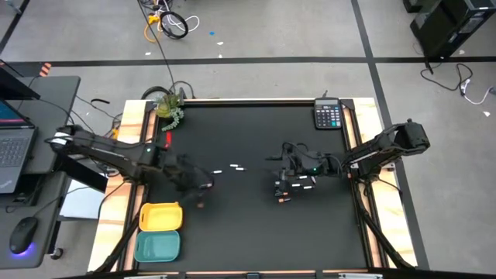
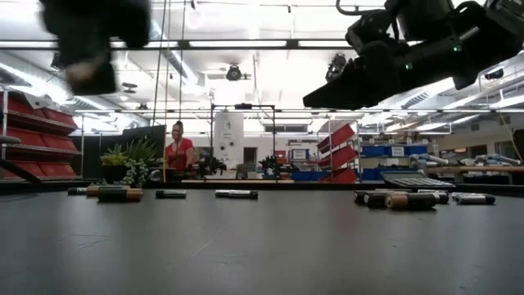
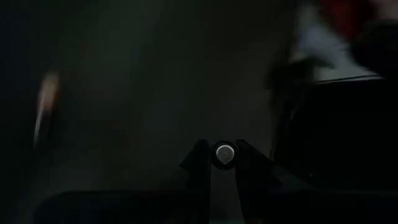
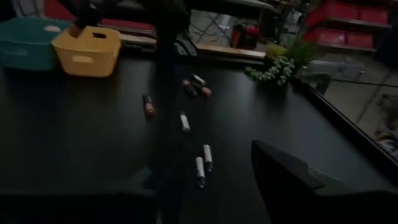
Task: Sort batteries
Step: Put the black battery into the yellow bin
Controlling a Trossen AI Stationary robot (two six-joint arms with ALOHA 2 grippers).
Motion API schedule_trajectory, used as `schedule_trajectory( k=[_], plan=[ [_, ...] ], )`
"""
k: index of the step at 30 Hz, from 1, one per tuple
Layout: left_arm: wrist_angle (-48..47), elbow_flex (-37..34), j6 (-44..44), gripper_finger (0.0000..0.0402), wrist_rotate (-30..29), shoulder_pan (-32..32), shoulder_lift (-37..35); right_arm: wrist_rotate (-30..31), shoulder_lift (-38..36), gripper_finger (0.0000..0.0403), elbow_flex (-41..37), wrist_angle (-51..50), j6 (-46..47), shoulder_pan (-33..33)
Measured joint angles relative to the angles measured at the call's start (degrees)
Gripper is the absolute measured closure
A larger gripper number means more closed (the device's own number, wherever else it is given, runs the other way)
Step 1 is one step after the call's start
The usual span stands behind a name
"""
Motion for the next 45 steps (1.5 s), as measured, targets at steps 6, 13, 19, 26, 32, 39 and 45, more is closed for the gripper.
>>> schedule_trajectory(
  k=[6,13,19,26,32,39,45],
  plan=[
    [-14.18,0.48,-17.85,0.0352,-2.99,-10.78,0.13,0.94,0.0,0.0231,-0.02,0.74,-2.94,0.81],
    [-15.79,0.12,-33.82,0.0312,-5.63,-19.1,1.07,1.03,0.0,0.0233,-0.02,2.63,-5.98,0.33],
    [-19.41,0.13,-38.56,0.0225,-1.28,-20.97,2.59,1.01,0.02,0.0233,-0.02,2.74,-6.27,-0.1],
    [-23.54,6.85,-33.9,0.0226,-13.15,-19.44,2.58,0.99,0.02,0.0233,-0.02,1.83,-5.23,-0.09],
    [-26.46,10.18,-25.49,0.0235,-26.56,-13.62,3.21,-0.48,0.02,0.0234,-0.02,0.32,-2.66,-0.42],
    [-18.46,10.16,-1.58,0.0236,-28.0,-3.39,12.41,-2.68,0.04,0.0234,-0.02,-5.8,-0.88,-2.36],
    [-9.07,10.16,16.61,0.0234,-22.08,1.49,21.97,-5.32,0.07,0.0234,-0.02,-3.65,0.32,-2.97]
  ],
)
